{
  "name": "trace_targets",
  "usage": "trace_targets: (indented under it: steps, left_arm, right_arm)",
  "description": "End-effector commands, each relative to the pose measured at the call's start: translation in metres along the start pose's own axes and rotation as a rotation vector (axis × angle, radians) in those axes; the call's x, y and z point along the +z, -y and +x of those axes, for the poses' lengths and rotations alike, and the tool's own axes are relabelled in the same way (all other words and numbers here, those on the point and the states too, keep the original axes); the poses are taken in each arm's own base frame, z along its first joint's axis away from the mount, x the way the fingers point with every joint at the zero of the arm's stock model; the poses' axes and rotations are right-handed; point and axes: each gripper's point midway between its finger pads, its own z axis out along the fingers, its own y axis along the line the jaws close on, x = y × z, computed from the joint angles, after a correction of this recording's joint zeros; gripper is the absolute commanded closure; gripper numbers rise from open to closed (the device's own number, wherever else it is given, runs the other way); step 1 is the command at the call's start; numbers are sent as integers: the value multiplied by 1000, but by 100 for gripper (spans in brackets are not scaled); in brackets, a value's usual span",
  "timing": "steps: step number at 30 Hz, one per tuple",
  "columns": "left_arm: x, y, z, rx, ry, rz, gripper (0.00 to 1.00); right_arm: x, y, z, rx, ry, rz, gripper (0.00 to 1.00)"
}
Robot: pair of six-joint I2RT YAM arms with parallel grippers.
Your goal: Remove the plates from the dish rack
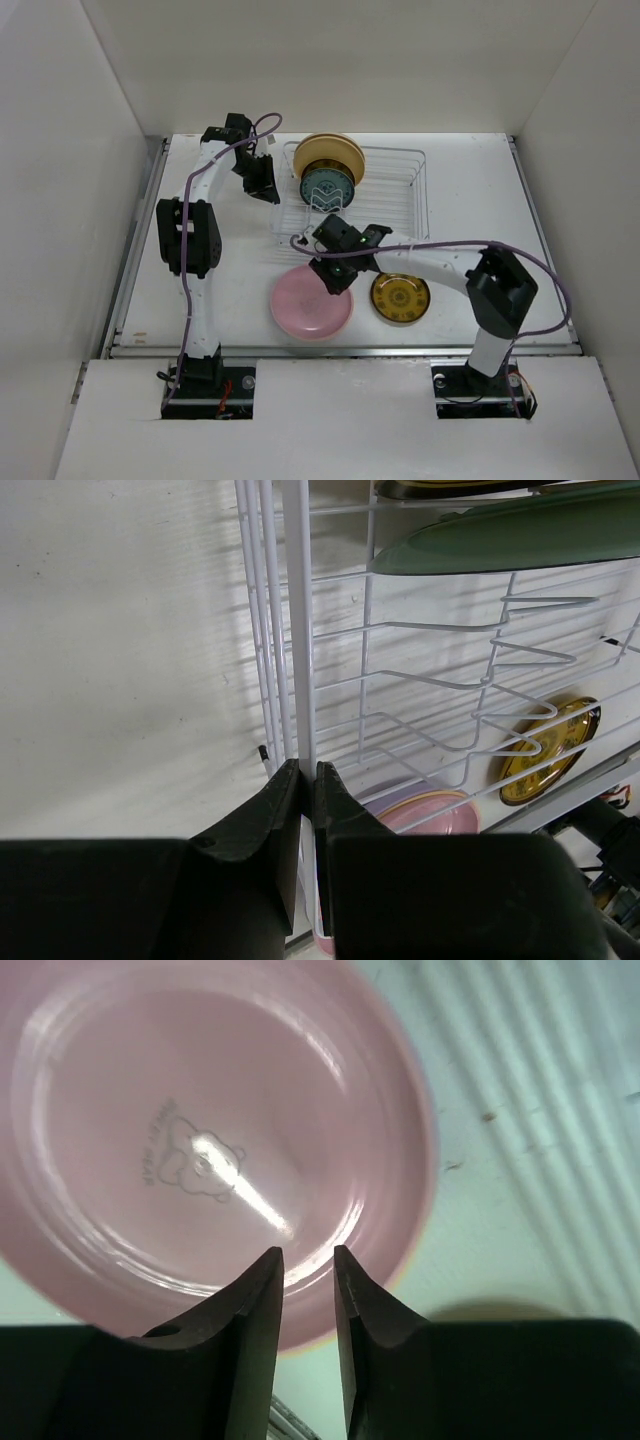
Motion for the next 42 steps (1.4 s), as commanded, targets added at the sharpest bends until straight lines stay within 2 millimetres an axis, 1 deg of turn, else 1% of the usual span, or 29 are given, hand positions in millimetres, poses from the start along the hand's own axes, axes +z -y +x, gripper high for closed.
trace_targets:
  steps: [1,2,3,4,5,6,7,8,9,10,12,13,14,15,16,17,20,21,23,24,27,30,31,32,34,35,37,39,42]
  left_arm:
    - [-10,-8,-3,-7,9,-40,100]
    - [-9,-9,-5,-7,9,-40,100]
    - [-9,-9,-5,-7,9,-40,100]
    - [-9,-9,-5,-7,9,-40,100]
    - [-9,-9,-5,-7,9,-40,100]
    - [-9,-9,-5,3,9,-40,100]
    - [-9,-9,-3,-1,1,-41,100]
    - [-9,-9,-3,-1,1,-41,100]
    - [-9,-10,-3,8,1,-41,100]
    - [-9,-10,-3,8,1,-41,100]
    - [-9,-10,0,12,-9,-43,100]
    - [-9,-10,0,12,-9,-43,100]
    - [-9,-10,0,12,-9,-43,100]
    - [-11,-9,-2,16,-1,-42,100]
    - [-8,-11,-2,13,-9,-43,100]
    - [-8,-11,0,9,-17,-44,100]
    - [-8,-11,0,9,-18,-44,100]
    - [-6,-10,3,4,-27,-33,100]
    - [-5,-12,6,11,-36,-34,100]
    - [-1,-14,9,2,-55,-36,100]
    - [3,-16,10,7,-63,-37,100]
    - [6,-20,13,-1,-80,-48,100]
    - [6,-20,13,-1,-80,-48,100]
    - [9,-22,14,-5,-88,-49,100]
    - [9,-22,14,-5,-88,-49,100]
    - [9,-22,14,-5,-88,-49,100]
    - [12,-22,17,-14,-106,-42,100]
    - [12,-20,17,-14,-107,-33,100]
    - [12,-20,17,-14,-107,-33,100]
  right_arm:
    - [-75,2,-74,1,284,69,67]
    - [-98,5,-96,3,361,100,65]
    - [-119,5,-107,5,421,114,58]
    - [-133,11,-117,18,460,133,50]
    - [-142,16,-126,28,494,146,40]
    - [-161,29,-143,53,556,163,28]
    - [-167,39,-150,45,571,183,11]
    - [-170,52,-156,55,582,212,3]
    - [-184,76,-169,80,622,263,0]
    - [-174,91,-174,86,603,295,0]
    - [-175,113,-185,75,598,342,0]
    - [-188,127,-197,82,628,360,0]
    - [-168,140,-200,80,586,365,0]
    - [-162,150,-204,81,574,370,0]
    - [-168,165,-211,85,580,365,1]
    - [-139,177,-210,98,529,347,9]
    - [-113,193,-220,90,535,252,22]
    - [-107,192,-223,64,542,233,30]
    - [-101,200,-230,49,568,233,37]
    - [-89,203,-227,54,546,229,40]
    - [-80,207,-234,41,561,234,44]
    - [-71,216,-230,50,558,241,46]
    - [-59,217,-227,52,539,227,47]
    - [-54,218,-225,44,529,228,54]
    - [-46,215,-224,31,520,203,65]
    - [-46,215,-224,30,520,202,80]
    - [-43,215,-221,33,510,200,91]
    - [-39,215,-217,36,500,198,100]
    - [-61,218,-222,27,532,248,100]
